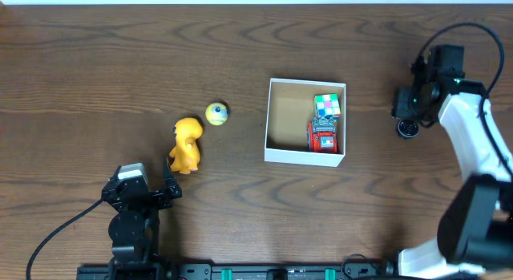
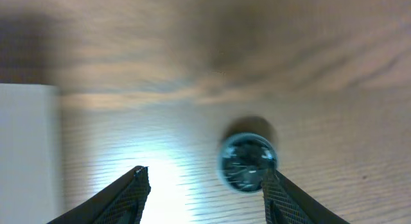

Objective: Pack container
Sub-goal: 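Lower the right gripper onto the black wheel and close on it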

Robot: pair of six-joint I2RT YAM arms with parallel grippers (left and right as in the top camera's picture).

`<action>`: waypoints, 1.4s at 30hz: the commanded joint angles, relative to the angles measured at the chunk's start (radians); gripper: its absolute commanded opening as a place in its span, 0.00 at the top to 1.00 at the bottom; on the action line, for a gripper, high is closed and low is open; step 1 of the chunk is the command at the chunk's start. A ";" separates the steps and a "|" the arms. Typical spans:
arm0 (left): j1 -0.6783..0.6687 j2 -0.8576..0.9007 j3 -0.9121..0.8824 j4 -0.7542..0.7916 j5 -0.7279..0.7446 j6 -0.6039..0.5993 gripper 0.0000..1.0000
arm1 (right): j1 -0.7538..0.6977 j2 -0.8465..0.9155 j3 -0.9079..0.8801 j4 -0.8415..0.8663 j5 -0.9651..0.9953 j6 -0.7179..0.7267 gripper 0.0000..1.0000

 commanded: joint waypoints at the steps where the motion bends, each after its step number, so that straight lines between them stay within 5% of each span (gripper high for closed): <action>1: 0.006 -0.006 -0.025 -0.005 -0.008 0.014 0.02 | 0.056 -0.093 0.024 -0.002 -0.010 -0.003 0.40; 4: 0.006 -0.006 -0.025 -0.005 -0.008 0.014 0.02 | 0.077 -0.143 0.024 -0.013 0.026 0.004 0.36; 9: 0.006 -0.006 -0.025 -0.005 -0.008 0.014 0.02 | 0.052 -0.144 0.014 -0.043 0.144 0.003 0.16; 14: 0.006 -0.006 -0.025 -0.005 -0.008 0.014 0.02 | -0.026 -0.118 -0.041 -0.003 0.081 -0.013 0.04; 42: 0.006 -0.006 -0.025 -0.005 -0.008 0.014 0.02 | -0.092 0.207 -0.123 0.159 -0.014 -0.104 0.06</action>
